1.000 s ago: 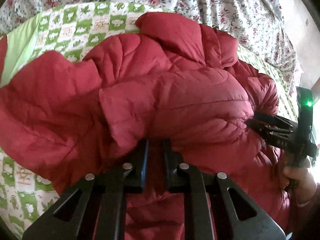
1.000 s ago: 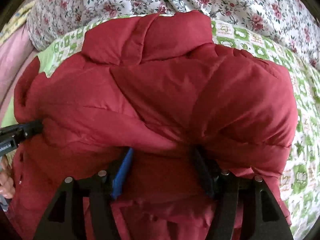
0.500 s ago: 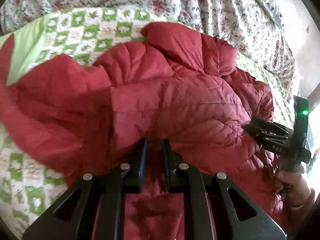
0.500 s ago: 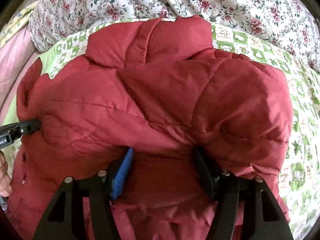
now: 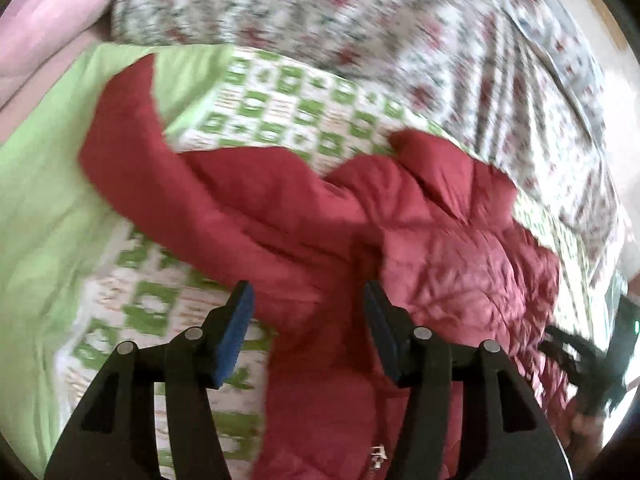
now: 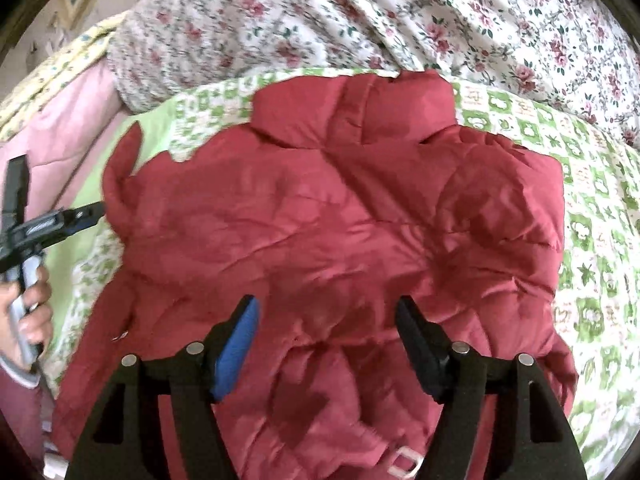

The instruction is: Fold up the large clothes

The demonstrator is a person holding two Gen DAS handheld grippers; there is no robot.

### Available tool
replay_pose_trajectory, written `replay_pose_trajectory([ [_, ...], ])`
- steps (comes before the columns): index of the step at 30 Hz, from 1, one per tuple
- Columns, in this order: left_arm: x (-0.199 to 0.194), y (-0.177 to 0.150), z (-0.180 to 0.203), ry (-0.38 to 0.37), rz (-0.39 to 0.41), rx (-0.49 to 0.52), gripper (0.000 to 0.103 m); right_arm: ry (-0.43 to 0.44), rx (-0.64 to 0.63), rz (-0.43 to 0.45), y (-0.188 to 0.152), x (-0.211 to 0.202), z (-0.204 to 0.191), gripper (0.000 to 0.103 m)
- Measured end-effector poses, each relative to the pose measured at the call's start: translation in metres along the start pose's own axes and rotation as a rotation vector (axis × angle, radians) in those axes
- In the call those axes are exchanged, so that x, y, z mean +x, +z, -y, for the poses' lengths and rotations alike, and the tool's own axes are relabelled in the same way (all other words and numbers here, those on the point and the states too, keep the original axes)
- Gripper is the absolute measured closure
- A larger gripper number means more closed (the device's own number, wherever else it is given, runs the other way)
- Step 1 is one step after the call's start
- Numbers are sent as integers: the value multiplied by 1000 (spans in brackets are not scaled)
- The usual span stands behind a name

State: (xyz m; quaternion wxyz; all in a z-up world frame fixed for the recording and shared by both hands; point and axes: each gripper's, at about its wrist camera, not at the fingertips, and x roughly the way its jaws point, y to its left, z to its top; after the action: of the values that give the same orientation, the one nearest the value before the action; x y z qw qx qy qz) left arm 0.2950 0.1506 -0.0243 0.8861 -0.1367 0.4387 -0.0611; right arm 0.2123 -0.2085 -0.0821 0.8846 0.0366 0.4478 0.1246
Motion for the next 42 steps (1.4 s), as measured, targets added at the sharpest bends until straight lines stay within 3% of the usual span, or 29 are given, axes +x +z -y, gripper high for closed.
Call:
replay_pose_trajectory([
  [5, 4, 5, -35, 62, -3, -82, 44, 55, -7, 11, -11, -18, -11, 29],
  [9, 9, 19, -51, 128, 7, -92, 44, 88, -10, 13, -20, -30, -16, 29],
  [15, 31, 73, -76, 241, 9, -105, 33, 107, -24, 9, -35, -43, -23, 29],
  [21, 73, 115, -100, 326, -66, -141, 33, 115, -15, -2, -47, -50, -23, 29],
  [25, 97, 121, -110, 393, -95, -148, 34, 131, 4, -8, -53, -53, -21, 29],
  [26, 99, 121, -111, 387, -91, -149, 48, 128, 1, -8, -54, -54, -21, 29],
  [27, 99, 119, -112, 383, -88, -147, 73, 120, -2, -8, -56, -55, -20, 29],
  [29, 93, 114, -111, 349, -74, -152, 90, 101, -2, -6, -57, -56, -17, 29],
  [31, 80, 107, -107, 318, -31, -148, 94, 104, 12, -2, -58, -58, -12, 29],
  [36, 26, 77, -88, 149, 106, -152, 96, 107, 26, 32, -54, -67, -8, 29],
  [42, -16, 48, -44, -19, 185, -113, 96, 113, 43, 50, -51, -71, -6, 29],
])
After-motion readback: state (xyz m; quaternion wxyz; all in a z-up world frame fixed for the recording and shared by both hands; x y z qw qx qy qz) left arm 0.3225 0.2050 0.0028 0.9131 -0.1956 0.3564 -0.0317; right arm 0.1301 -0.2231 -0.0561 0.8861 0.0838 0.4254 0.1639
